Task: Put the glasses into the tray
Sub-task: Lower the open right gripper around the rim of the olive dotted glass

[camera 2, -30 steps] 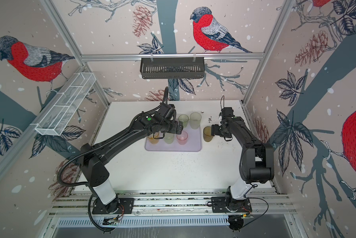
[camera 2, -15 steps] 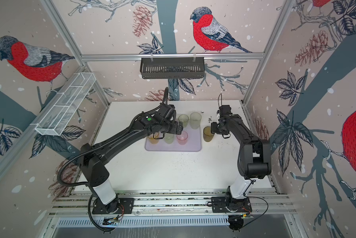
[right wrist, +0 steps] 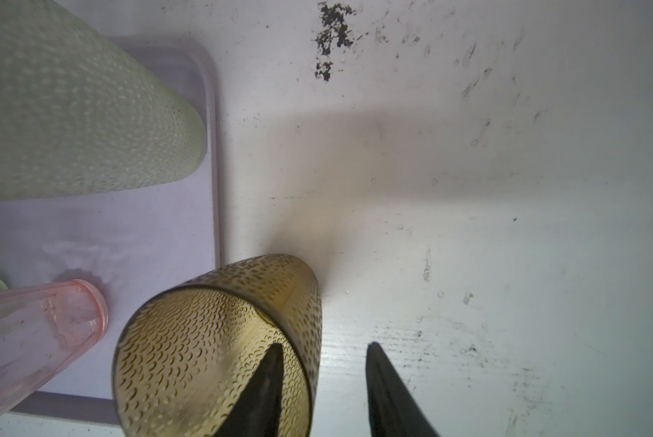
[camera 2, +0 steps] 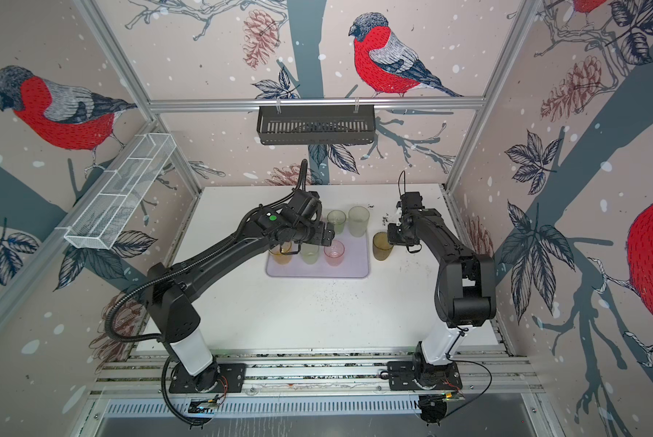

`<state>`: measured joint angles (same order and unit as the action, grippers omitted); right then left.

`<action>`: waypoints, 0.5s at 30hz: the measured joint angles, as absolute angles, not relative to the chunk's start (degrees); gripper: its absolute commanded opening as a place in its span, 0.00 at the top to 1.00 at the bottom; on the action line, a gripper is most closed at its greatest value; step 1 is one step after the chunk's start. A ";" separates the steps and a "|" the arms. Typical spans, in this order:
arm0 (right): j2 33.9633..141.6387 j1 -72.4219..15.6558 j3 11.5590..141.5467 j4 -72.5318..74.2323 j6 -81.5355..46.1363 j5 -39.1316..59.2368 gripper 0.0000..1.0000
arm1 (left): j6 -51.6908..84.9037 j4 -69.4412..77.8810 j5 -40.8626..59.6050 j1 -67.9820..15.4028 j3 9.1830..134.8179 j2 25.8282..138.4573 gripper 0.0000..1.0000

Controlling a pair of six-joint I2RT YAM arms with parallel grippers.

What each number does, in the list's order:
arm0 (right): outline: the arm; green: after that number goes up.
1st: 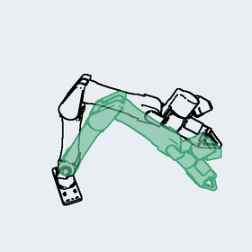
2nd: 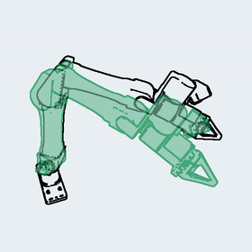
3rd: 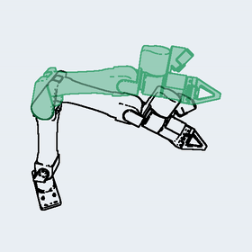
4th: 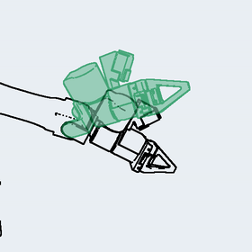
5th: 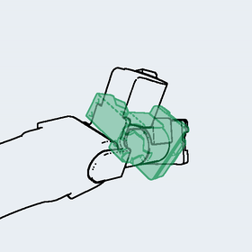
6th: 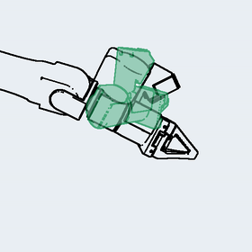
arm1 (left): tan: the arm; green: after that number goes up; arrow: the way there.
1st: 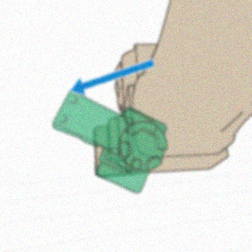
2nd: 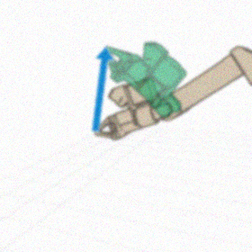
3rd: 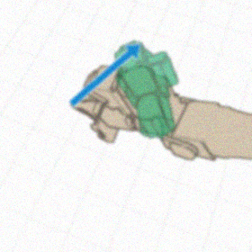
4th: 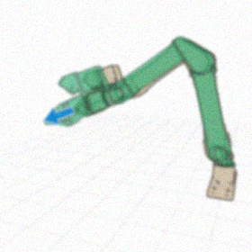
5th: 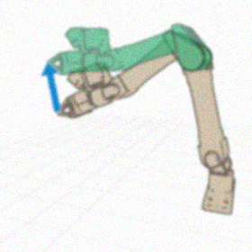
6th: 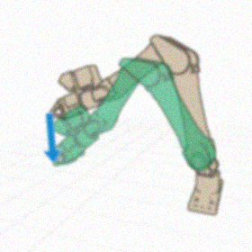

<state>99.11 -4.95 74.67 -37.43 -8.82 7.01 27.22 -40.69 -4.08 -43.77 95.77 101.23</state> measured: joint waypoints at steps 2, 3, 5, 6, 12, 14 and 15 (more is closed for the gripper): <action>99.15 -5.04 74.67 -37.43 -8.80 6.98 0.68 | 27.22 -40.69 -4.05 -43.72 95.77 101.23 0.02; 99.18 -5.08 74.65 -37.45 -8.80 6.98 0.70 | 27.22 -40.69 -4.05 -43.72 95.77 101.23 0.03; 99.20 -5.19 74.65 -37.45 -8.78 6.98 0.71 | 27.22 -40.69 -4.05 -43.72 95.77 101.23 0.02; 99.24 -5.19 74.67 -37.45 -8.75 6.98 0.72 | 27.22 -40.69 -4.05 -43.72 95.77 101.23 0.03; 99.68 -5.58 74.96 -37.52 -8.64 6.79 0.76 | 27.24 -40.69 -4.05 -43.72 95.72 101.14 0.02; 99.70 -5.67 75.00 -37.50 -8.64 6.76 0.77 | 27.24 -40.69 -4.05 -43.72 95.70 101.12 0.02; 99.72 -5.67 75.02 -37.54 -8.64 6.76 0.78 | 27.24 -40.69 -4.05 -43.72 95.70 101.12 0.02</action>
